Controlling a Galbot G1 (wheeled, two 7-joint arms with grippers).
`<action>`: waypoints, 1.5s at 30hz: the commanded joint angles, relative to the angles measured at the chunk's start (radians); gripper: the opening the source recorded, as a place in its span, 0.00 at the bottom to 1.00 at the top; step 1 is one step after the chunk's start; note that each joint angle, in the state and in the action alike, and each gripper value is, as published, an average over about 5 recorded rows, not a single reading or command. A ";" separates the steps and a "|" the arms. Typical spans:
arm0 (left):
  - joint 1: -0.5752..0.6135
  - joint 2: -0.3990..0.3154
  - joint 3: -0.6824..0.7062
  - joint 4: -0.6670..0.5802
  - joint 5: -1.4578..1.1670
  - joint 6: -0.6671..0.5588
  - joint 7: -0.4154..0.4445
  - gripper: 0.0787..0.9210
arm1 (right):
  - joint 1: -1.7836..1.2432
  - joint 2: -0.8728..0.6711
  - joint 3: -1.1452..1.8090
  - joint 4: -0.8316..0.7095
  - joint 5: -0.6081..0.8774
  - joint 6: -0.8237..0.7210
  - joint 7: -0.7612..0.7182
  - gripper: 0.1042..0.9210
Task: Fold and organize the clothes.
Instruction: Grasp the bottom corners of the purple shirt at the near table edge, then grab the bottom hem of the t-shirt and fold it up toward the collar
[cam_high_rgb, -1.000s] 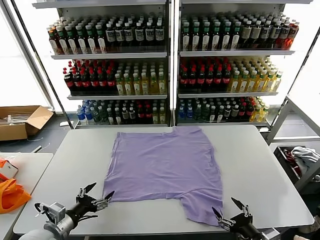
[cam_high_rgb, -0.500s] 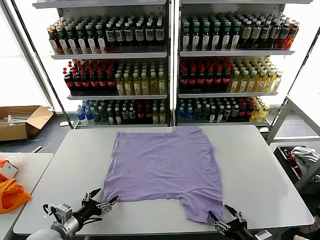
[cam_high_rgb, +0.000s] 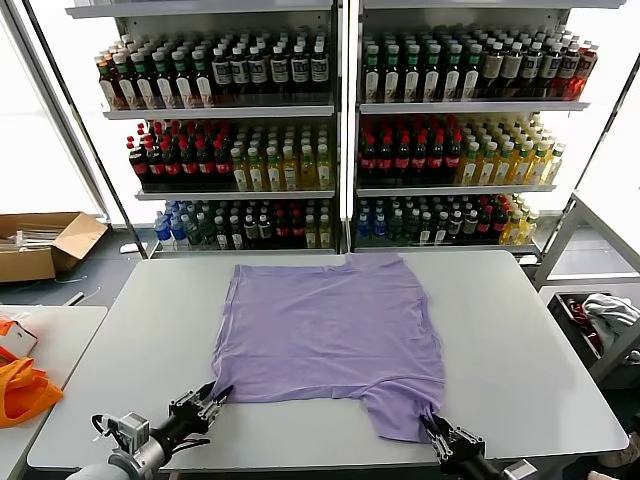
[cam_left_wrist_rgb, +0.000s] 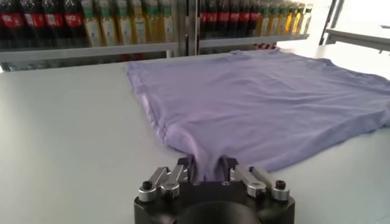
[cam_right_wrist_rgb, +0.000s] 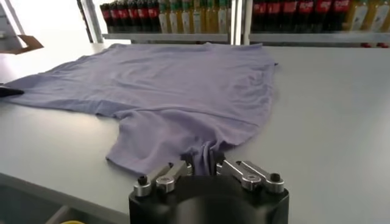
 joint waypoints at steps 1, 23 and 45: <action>0.008 -0.005 0.007 -0.006 0.014 -0.006 -0.003 0.17 | 0.008 0.005 -0.007 0.002 -0.004 0.020 -0.011 0.01; 0.235 -0.097 -0.161 -0.331 0.004 0.003 -0.052 0.01 | -0.296 -0.057 0.113 0.171 0.173 0.171 -0.171 0.00; 0.133 0.025 -0.186 -0.262 -0.140 0.090 -0.066 0.01 | -0.009 -0.065 0.098 0.010 0.428 0.172 -0.122 0.00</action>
